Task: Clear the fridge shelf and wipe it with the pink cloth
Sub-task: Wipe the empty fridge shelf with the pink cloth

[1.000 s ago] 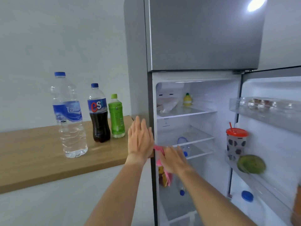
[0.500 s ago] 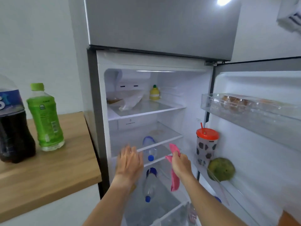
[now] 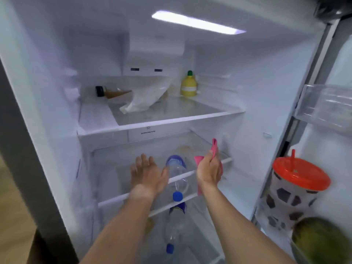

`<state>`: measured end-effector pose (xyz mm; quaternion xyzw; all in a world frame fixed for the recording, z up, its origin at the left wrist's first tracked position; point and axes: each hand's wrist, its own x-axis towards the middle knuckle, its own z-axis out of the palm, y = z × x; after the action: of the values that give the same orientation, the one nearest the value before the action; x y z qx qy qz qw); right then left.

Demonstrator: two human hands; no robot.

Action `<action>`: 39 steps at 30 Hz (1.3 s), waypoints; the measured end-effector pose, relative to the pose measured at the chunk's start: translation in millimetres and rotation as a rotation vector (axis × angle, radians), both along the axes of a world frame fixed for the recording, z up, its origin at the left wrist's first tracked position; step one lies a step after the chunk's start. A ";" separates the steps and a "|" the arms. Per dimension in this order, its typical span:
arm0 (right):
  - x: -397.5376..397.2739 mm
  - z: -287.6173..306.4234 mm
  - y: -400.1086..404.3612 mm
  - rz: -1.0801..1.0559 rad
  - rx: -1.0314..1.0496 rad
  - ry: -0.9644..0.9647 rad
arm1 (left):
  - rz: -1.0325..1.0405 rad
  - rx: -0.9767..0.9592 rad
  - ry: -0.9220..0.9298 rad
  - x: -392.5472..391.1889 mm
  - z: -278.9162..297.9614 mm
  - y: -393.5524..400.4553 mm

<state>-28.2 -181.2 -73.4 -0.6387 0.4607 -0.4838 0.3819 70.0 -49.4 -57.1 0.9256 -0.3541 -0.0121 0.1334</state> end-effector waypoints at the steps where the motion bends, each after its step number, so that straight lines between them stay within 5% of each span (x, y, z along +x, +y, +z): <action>1: 7.2 -2.7 -8.1 0.010 0.004 0.046 | 0.019 0.021 0.018 9.6 -0.9 -6.1; 5: 23.3 -12.1 -48.5 -0.093 0.019 0.391 | 0.150 0.029 0.091 44.9 -8.8 -22.3; 8: 34.2 -10.2 -92.5 0.043 0.024 0.557 | 0.209 0.014 0.022 51.2 -19.1 -31.1; 15: 74.9 -10.5 -153.3 0.507 0.262 0.247 | 0.227 0.008 -0.035 53.6 -24.2 -37.6; 19: 89.8 -13.8 -142.9 0.497 0.169 0.571 | 0.229 0.030 -0.038 52.6 -25.3 -38.6; 22: 93.9 -6.6 -116.6 0.586 0.159 0.563 | 0.233 0.031 -0.038 52.5 -24.1 -38.7; 30: 101.9 -2.4 -68.5 0.661 -0.346 1.101 | 0.230 0.034 -0.019 50.4 -22.5 -37.4; 39: 96.5 -10.9 -55.4 0.659 -0.508 1.244 | 0.246 0.046 -0.013 54.9 -26.1 -39.5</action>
<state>68.3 -236.6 -84.3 -0.9679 0.2503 0.0145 0.0168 124.9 -88.9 -83.2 0.9649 -0.2384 0.0024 0.1102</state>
